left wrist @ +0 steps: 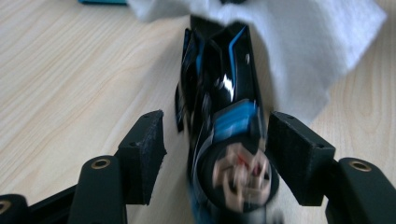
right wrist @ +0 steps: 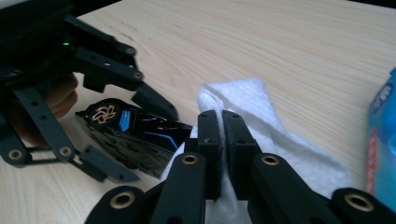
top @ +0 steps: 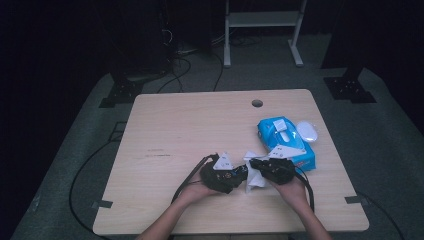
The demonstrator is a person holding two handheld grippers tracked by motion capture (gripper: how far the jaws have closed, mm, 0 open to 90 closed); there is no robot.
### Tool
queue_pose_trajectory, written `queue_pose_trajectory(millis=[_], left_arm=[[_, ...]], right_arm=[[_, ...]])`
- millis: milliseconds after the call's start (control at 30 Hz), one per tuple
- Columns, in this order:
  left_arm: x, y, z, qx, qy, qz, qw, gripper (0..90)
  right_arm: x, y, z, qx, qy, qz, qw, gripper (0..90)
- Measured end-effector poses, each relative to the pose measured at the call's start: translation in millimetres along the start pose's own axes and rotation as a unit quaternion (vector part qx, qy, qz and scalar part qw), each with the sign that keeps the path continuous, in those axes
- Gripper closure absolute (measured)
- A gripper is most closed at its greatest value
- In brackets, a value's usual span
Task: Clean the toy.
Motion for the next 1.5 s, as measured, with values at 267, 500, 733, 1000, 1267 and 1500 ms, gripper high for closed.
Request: queue_pose_trajectory(millis=[267,500,733,1000,1267,1500], left_arm=[[2.7,6.9,5.3,-0.005,0.003,0.016,0.9999,56.5],[13.7,4.0,6.8,-0.002,-0.005,0.017,0.9999,57.8],[23.1,-1.0,9.8,0.000,-0.003,0.018,0.9998,58.7],[30.0,-5.5,13.2,0.002,-0.009,0.023,0.9997,58.8],[23.8,3.7,11.9,-0.003,-0.012,0.027,0.9996,55.9],[22.5,6.2,12.5,-0.011,-0.010,0.036,0.9993,57.4]], right_arm=[[-0.1,-0.1,-1.4,0.000,0.007,-0.001,1.0000,86.0],[4.2,0.5,-6.6,-0.012,-0.006,-0.007,0.9999,86.2],[-3.0,5.0,7.0,0.014,0.003,-0.002,0.9999,86.2],[5.7,1.7,-6.7,-0.015,-0.005,-0.016,0.9997,86.3],[-2.6,-3.5,-7.3,-0.020,-0.005,0.000,0.9998,86.2],[3.5,-5.2,-15.0,-0.046,-0.002,-0.011,0.9989,86.3]])
Point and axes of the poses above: each handheld gripper's, and its own axes: x roughly backward along the jaws, y roughly out of its top, z roughly to its left, the point moved 2 cm from there along -x, roughly forward along the jaws, and after that the axes turned 1 degree about -z, right-handed, at the moved point
